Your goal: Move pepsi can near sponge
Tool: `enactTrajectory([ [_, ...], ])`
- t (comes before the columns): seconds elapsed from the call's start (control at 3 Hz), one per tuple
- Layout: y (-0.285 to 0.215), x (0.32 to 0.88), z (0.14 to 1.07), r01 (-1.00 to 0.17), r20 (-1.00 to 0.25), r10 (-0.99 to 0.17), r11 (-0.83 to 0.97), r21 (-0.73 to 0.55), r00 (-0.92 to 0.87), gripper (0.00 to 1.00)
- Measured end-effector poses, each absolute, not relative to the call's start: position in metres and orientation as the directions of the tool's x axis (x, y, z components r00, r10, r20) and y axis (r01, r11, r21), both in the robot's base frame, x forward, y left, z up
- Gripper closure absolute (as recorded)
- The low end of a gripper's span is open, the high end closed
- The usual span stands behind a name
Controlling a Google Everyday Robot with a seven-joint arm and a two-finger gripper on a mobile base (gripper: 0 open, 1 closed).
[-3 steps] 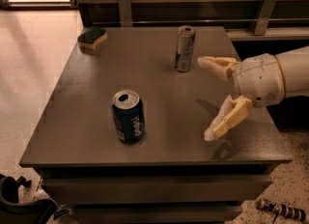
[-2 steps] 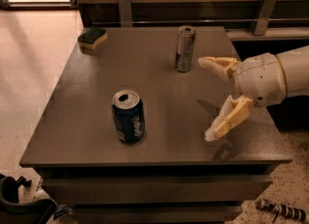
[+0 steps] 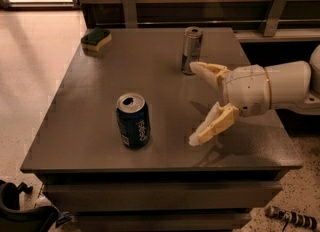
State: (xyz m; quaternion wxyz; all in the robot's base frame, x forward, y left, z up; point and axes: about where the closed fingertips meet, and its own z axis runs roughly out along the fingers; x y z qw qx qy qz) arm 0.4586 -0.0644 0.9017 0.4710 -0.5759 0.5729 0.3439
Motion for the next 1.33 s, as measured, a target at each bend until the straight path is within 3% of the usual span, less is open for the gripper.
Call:
enactTrajectory([
  [1.33,0.025,0.447,0.870,-0.989,-0.970,-0.203,0.025,-0.144,0.136,0.00],
])
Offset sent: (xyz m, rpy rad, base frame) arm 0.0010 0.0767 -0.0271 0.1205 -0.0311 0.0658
